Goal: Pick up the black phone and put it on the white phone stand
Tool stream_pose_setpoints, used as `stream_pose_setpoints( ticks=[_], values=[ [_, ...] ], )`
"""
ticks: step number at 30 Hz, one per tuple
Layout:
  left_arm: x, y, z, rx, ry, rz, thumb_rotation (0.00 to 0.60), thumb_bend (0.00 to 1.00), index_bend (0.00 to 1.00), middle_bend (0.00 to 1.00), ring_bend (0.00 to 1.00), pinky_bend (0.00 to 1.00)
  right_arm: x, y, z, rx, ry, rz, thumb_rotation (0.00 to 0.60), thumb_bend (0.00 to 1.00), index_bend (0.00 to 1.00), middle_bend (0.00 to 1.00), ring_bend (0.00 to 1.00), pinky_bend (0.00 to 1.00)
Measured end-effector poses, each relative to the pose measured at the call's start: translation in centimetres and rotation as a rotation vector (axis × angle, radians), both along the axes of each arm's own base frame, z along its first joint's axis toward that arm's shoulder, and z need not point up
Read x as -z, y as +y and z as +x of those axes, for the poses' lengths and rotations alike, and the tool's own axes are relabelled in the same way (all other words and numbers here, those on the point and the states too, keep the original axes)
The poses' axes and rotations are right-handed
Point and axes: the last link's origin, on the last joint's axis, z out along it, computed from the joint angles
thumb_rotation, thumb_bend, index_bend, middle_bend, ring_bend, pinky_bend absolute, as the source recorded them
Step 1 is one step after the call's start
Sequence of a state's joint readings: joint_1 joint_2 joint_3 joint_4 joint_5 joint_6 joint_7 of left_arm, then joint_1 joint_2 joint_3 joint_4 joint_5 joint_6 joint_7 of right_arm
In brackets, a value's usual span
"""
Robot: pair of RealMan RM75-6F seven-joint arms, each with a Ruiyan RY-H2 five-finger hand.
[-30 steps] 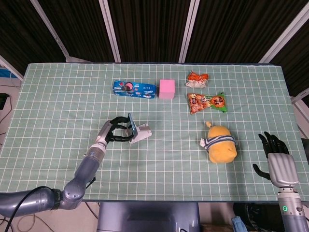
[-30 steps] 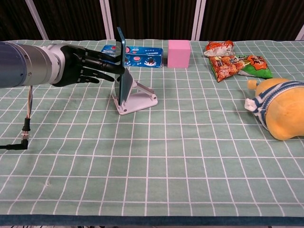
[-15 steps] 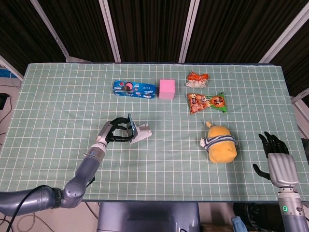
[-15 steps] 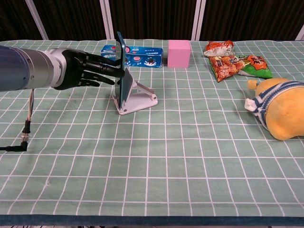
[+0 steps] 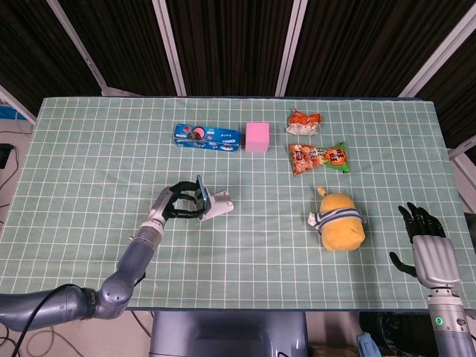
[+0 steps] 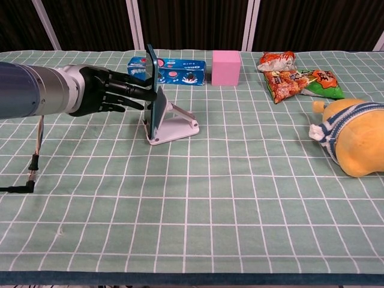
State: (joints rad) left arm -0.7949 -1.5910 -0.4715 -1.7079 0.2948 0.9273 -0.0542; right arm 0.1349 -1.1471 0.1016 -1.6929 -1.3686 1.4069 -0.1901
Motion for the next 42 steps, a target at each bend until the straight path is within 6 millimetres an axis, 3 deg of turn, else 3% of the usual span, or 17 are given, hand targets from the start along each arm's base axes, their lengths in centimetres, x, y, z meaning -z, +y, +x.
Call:
stream_pose_setpoints(
  ticks=[17,28,42],
  values=[
    [0.04,-0.11,0.00,0.014,0.007,-0.013,0.600,0.43,0.56,0.63,0.20,0.03,0.00,-0.01,0.00,0.000,-0.002,0.000,0.600,0.42,0.01,0.00,0.00,0.14],
    [0.10,-0.24,0.10,0.036,0.021,-0.022,0.600,0.38,0.41,0.45,0.14,0.00,-0.01,0.00,0.00,0.000,-0.003,0.000,0.600,0.43,0.01,0.00,0.00,0.14],
    [-0.12,-0.14,0.18,0.047,0.022,-0.008,0.600,0.38,0.38,0.41,0.13,0.00,0.00,0.00,0.00,0.000,-0.004,-0.001,0.600,0.43,0.01,0.00,0.00,0.14]
  ],
)
